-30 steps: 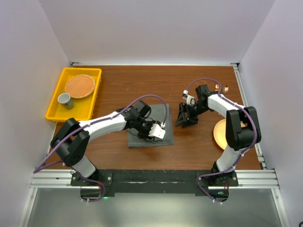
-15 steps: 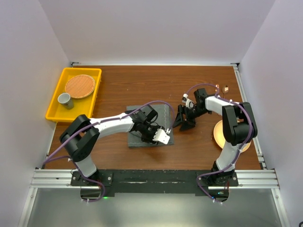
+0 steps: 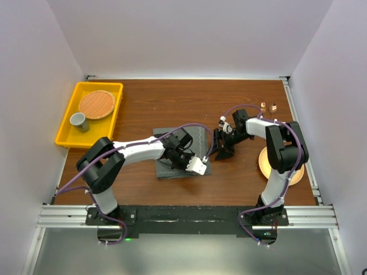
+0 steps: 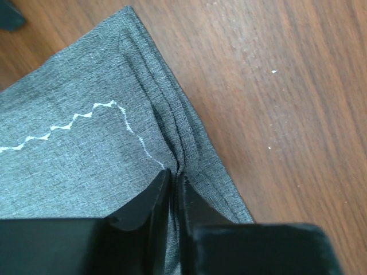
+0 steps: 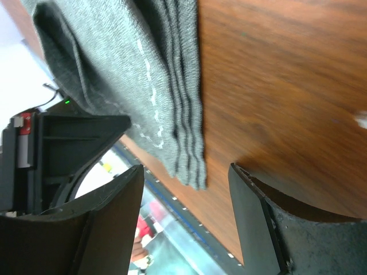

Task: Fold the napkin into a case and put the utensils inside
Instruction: Smooth out the square-folded napkin at the center of the board.

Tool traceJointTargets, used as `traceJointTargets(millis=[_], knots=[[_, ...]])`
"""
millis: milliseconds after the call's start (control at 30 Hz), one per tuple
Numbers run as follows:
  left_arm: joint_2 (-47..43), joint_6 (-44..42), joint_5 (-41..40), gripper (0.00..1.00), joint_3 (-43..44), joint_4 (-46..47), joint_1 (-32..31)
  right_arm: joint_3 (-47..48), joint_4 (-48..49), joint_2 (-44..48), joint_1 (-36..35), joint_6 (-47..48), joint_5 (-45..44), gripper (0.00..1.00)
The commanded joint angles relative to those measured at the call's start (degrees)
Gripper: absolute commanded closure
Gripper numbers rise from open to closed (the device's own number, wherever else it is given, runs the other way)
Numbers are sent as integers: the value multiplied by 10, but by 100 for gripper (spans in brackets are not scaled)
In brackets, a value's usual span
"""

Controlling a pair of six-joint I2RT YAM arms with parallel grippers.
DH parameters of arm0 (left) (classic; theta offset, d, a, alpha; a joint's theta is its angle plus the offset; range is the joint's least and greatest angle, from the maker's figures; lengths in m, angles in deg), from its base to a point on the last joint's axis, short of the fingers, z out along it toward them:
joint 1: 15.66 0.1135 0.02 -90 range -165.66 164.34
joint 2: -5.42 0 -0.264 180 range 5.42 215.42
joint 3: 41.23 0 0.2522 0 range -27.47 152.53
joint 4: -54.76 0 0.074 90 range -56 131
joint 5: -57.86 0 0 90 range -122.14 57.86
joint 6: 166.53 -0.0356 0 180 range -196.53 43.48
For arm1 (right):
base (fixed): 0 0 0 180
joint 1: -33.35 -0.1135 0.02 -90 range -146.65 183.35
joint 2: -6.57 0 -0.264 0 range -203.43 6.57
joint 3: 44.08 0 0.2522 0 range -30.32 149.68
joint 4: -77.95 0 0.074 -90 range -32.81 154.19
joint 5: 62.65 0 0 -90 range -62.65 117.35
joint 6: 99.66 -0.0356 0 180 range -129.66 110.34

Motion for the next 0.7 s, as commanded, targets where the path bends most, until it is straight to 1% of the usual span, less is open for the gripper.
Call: traceJointTargets(millis=[0,33,167,200,300,667], knots=[[-22,19,6,94,18,13,-2,0,15,-17,-8,-17,22,35],[-26,23,7,100,17,16,-2,0,16,-19,-9,-21,25,35],[-41,46,8,99,16,21,-2,1,20,-26,-11,-24,28,35],[-44,46,9,87,15,19,-2,2,20,-26,-13,-24,28,35],[-42,43,5,73,13,12,-2,3,18,-27,-13,-21,25,35],[-23,30,-10,68,13,3,-2,9,9,-30,-12,-14,22,35]])
